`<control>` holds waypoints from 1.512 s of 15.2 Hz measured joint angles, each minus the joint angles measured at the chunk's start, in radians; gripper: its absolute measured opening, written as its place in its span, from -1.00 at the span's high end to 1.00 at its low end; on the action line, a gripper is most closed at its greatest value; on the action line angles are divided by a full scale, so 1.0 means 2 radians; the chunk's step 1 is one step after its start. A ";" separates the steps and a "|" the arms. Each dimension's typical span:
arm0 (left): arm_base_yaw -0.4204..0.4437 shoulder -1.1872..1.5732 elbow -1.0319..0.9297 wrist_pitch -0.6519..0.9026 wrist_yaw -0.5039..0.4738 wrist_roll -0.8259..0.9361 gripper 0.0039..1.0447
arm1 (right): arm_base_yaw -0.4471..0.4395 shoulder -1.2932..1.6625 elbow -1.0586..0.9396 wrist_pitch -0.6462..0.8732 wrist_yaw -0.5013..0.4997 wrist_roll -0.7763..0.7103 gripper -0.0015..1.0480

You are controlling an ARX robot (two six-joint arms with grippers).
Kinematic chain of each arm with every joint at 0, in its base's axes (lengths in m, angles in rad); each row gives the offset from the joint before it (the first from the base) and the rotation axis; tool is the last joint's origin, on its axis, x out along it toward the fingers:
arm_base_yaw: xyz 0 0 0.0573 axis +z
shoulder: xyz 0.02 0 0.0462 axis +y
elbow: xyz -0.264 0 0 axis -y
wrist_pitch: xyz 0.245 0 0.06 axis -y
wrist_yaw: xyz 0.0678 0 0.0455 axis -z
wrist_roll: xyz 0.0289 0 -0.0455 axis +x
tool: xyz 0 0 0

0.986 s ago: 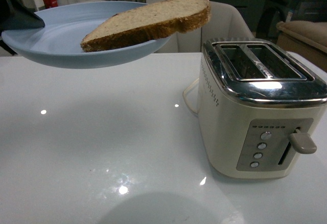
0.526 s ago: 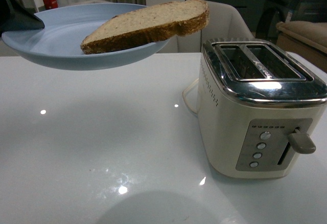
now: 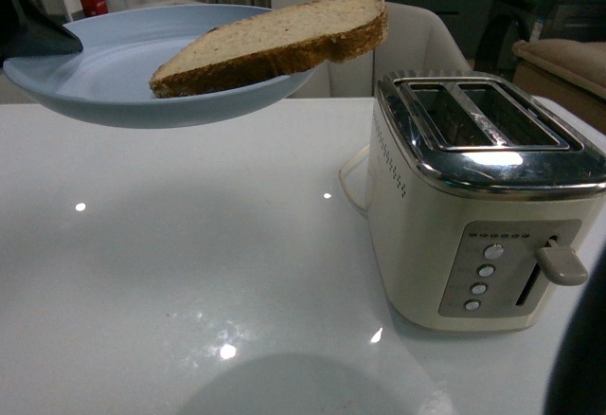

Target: Left arm holds plate, right arm toasts bread

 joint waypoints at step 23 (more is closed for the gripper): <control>0.000 0.000 0.000 0.000 0.000 0.000 0.95 | -0.022 0.189 0.087 0.078 -0.130 0.306 0.01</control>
